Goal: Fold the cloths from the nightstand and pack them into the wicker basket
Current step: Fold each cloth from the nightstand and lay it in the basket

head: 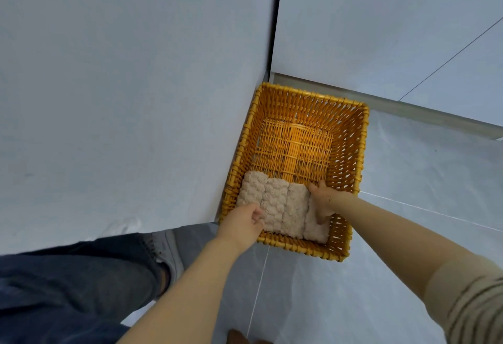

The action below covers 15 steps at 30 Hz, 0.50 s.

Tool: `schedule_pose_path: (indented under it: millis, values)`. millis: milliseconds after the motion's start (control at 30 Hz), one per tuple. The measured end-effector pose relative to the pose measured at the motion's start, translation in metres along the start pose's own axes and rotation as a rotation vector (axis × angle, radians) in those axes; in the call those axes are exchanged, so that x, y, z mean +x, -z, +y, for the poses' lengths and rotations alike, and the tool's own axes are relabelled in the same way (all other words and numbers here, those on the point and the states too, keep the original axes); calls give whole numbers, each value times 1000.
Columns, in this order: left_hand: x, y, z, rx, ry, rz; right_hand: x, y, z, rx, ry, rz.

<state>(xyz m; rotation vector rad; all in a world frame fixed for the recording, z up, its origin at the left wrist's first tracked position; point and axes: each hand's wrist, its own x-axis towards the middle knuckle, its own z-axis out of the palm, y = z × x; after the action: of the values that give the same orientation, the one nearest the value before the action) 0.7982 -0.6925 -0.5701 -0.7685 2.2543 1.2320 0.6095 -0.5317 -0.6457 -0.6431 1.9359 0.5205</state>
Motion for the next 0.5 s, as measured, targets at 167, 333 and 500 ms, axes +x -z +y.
schedule_pose_path:
  millis: [167, 333, 500]
  values:
    - [-2, -3, -7, 270, -59, -47, -10, -15, -12, 5, -36, 255]
    - [-3, -13, -17, 393, -21, -158, -44, -13, -24, -110, -23, 458]
    - [0, -18, -18, 408, -26, -135, -60, -19, -36, -252, 181, -74]
